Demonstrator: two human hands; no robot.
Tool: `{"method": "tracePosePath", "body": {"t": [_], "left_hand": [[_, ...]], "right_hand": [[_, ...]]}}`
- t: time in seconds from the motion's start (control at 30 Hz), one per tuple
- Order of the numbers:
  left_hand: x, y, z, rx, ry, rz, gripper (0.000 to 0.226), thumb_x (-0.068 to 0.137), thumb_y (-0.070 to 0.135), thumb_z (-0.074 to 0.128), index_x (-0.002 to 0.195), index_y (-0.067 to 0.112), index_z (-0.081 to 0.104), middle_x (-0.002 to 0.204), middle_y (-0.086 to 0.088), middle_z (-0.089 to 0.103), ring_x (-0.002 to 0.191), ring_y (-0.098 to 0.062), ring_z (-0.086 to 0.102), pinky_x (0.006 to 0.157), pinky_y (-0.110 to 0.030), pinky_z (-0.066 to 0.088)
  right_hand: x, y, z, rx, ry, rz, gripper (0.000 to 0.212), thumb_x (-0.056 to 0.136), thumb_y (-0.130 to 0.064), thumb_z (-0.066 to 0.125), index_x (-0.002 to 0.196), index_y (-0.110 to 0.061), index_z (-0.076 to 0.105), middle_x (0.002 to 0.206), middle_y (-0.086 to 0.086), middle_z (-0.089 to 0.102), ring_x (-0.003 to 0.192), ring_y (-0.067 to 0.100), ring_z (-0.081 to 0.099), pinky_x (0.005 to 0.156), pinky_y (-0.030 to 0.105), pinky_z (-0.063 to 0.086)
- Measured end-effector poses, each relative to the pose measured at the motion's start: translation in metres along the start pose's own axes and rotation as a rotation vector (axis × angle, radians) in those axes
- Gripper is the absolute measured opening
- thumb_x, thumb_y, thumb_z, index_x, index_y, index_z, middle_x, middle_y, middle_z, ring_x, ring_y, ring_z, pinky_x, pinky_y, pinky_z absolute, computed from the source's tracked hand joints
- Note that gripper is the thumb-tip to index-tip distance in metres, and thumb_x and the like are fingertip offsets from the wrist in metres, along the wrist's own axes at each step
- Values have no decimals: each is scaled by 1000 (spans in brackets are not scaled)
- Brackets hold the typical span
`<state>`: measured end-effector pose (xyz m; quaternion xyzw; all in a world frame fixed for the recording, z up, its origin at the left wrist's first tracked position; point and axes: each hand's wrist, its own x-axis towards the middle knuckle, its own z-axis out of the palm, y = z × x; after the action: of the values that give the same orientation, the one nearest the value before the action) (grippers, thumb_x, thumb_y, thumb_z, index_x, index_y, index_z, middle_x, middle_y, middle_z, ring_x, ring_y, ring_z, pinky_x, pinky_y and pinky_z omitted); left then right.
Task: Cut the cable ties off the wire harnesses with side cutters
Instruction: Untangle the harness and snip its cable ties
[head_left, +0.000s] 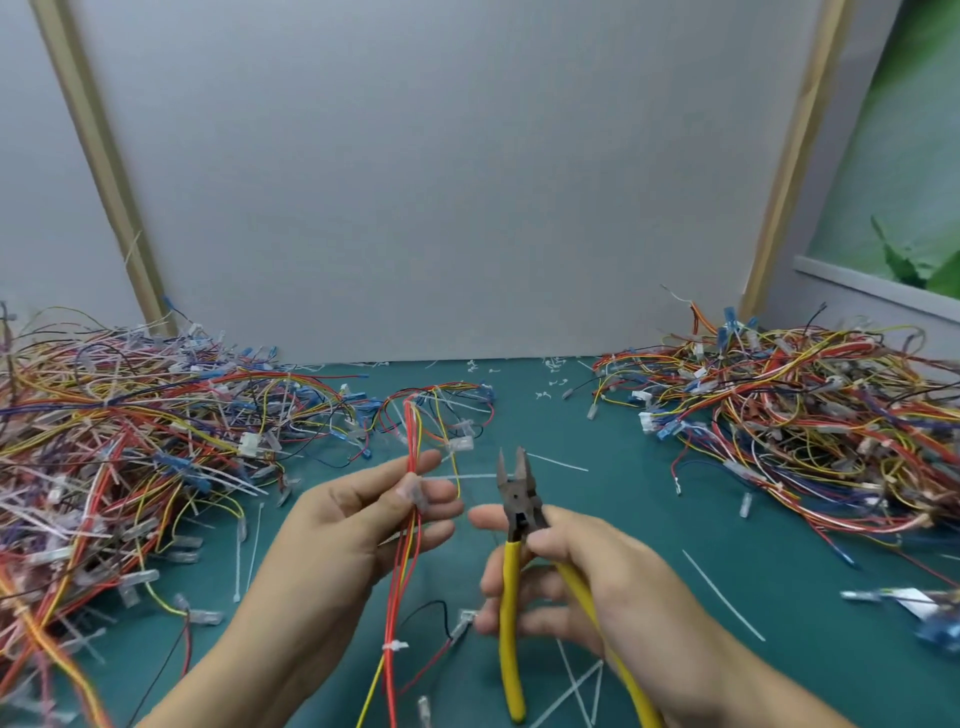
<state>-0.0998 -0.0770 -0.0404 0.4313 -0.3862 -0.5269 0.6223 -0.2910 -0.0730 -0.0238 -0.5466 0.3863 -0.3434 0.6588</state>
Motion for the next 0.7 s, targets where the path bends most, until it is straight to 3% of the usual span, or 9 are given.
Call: {"method": "tracePosePath", "body": {"t": [0.13,0.27,0.37,0.47,0.57,0.7], "left_hand": [[-2,3,1,-17,5,11,24,88,3,56,99,5,77,84,-24,71,84,-27,73,69,-25,59],[-3,4,1,111,38,102,32,75,14,66,105,11,76,91,-18,75,89,-22,73,73,-19,57],[-5,5,2,159,78,191,29,74,13,71,103,15,77,87,-12,75,80,-17,69,66,-16,54],[-10,6,7,148,45,271,27,73,16,73,99,20,78,80,-11,74,75,-17,71,62,-18,53],[-14,7,11,109,16,313,27,71,19,75,97,25,78,73,-5,72,73,-16,71,61,-20,54],[-18,10,14,100,-23,335,25,74,15,78,96,27,77,74,-4,74,75,-16,72,61,-21,55]], "right_hand": [[-1,-3,-2,-61,-7,-18,26,99,-12,46,102,9,61,86,11,66,83,29,71,91,41,57],[-1,-3,-2,-228,-35,-60,47,87,-44,50,96,-1,66,85,2,68,89,19,72,90,26,56],[3,2,3,-294,40,-90,56,75,-58,50,93,-9,72,90,5,74,85,19,72,86,30,58],[4,12,8,-379,124,-132,54,85,-70,48,86,-22,71,81,-1,75,71,12,70,81,36,58],[2,17,10,-521,169,-225,37,82,-64,42,87,-35,65,73,-8,72,63,6,64,75,39,56],[0,18,10,-587,185,-265,43,80,-66,40,85,-29,63,70,-8,69,64,12,63,73,46,54]]}}
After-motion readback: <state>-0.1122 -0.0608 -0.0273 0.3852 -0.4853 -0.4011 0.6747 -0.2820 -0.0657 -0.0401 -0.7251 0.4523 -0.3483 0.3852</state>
